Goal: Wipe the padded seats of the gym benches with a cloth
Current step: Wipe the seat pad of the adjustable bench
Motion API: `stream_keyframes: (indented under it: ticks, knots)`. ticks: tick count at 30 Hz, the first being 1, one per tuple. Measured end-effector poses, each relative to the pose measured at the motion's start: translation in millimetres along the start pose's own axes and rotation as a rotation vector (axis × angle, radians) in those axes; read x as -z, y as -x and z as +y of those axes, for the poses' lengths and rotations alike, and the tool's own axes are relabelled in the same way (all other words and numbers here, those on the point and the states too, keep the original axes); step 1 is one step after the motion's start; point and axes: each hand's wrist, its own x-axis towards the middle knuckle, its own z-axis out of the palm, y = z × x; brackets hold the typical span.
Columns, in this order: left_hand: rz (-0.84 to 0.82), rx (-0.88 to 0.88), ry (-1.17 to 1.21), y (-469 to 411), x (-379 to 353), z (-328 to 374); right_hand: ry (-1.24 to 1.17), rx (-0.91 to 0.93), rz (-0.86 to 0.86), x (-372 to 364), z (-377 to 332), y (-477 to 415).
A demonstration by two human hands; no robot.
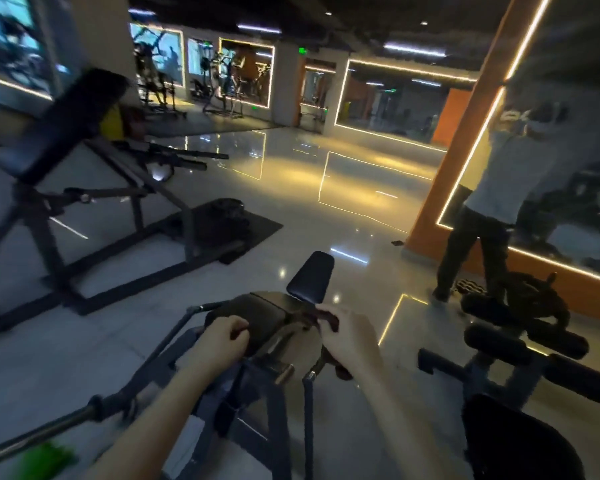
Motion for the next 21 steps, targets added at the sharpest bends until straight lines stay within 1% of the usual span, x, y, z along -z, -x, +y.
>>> stream_keyframes:
  ticks: [4,7,12,15,18,21]
  knots:
    - [0.077,0.094,-0.007,19.0,-31.1,17.3,-0.029,0.053,-0.05,11.1,40.8,-12.7]
    - [0.111,0.155,-0.002,27.5,-50.4,17.3,-0.055,0.066,-0.07,15.3,61.8,-25.4]
    - [0.092,0.218,0.003,14.2,-62.5,12.2,-0.115,0.06,-0.046,10.1,88.2,-61.7]
    - [0.134,0.203,-0.033,-0.9,-65.8,10.2,-0.152,0.037,-0.029,-5.4,101.6,-79.9]
    - [0.146,0.216,-0.056,-8.5,-78.3,1.3,-0.211,0.006,-0.051,-29.3,114.1,-88.0]
    - [0.141,0.244,-0.061,-13.9,-92.2,-9.9,-0.203,0.009,-0.102,-55.0,127.3,-98.4]
